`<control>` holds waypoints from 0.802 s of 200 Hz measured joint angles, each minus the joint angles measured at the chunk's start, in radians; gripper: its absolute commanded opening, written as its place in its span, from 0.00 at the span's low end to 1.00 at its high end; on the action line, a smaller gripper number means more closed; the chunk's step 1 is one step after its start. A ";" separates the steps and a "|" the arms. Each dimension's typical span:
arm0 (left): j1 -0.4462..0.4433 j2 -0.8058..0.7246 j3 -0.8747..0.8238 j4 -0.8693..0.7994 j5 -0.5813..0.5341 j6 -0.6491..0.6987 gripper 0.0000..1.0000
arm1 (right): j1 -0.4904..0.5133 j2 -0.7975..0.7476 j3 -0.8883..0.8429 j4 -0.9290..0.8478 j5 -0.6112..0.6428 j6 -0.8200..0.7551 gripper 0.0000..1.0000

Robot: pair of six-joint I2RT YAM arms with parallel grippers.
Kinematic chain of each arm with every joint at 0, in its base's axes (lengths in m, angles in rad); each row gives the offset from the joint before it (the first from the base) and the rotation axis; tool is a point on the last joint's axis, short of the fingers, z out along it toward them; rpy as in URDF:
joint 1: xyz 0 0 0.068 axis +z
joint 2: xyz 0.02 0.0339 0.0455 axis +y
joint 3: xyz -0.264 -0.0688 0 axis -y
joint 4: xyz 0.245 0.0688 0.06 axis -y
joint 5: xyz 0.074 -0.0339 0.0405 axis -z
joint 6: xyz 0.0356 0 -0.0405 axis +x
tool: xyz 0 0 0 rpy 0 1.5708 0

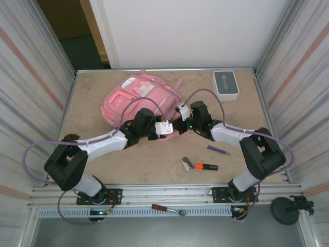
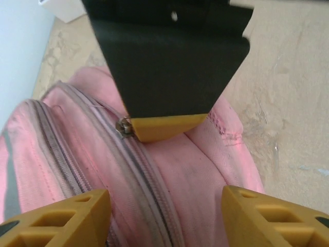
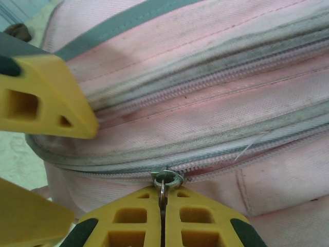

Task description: Pack the student bag

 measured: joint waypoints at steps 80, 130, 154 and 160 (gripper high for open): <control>0.049 -0.006 -0.034 0.077 0.020 -0.007 0.02 | 0.015 -0.008 -0.017 0.023 0.010 0.031 0.00; 0.166 -0.115 -0.143 0.129 0.207 -0.072 0.00 | 0.045 -0.018 0.029 -0.047 0.161 0.047 0.00; 0.237 -0.184 -0.210 0.175 0.283 -0.113 0.00 | 0.045 -0.018 0.075 -0.103 0.256 0.078 0.00; 0.256 -0.196 -0.224 0.189 0.302 -0.124 0.00 | 0.045 -0.018 0.086 -0.116 0.272 0.084 0.00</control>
